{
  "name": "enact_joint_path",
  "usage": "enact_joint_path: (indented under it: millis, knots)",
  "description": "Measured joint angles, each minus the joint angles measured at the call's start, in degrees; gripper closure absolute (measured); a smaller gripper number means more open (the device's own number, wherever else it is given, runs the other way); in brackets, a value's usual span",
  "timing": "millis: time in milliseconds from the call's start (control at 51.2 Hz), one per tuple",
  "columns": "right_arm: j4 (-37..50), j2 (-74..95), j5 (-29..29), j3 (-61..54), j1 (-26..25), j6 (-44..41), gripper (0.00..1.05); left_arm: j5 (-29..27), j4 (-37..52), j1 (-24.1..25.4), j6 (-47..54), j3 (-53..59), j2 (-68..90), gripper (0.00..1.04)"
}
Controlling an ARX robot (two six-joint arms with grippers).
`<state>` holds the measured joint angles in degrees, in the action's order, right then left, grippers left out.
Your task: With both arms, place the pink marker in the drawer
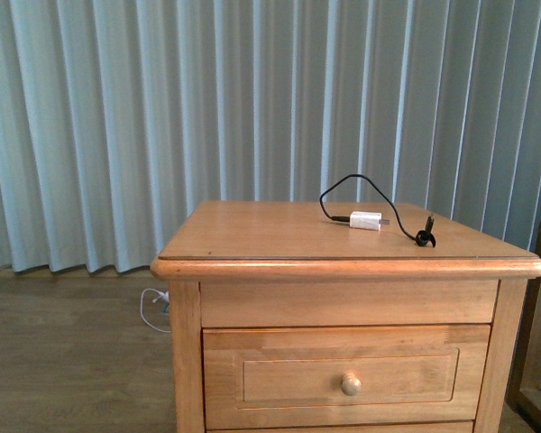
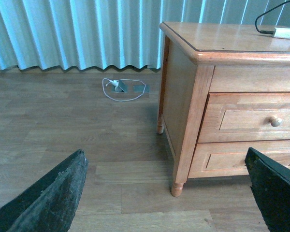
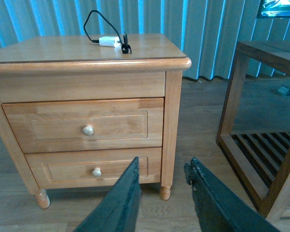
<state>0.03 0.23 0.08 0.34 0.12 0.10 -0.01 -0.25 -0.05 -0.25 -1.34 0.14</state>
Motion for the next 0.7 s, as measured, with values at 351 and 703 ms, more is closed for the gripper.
enact_joint_path:
  millis: [351, 703]
  knots:
    - [0.0, 0.0, 0.0, 0.0, 0.0, 0.0, 0.08, 0.0, 0.0, 0.0, 0.0, 0.0, 0.0, 0.06]
    - [0.0, 0.0, 0.0, 0.0, 0.0, 0.0, 0.08, 0.0, 0.0, 0.0, 0.0, 0.0, 0.0, 0.06]
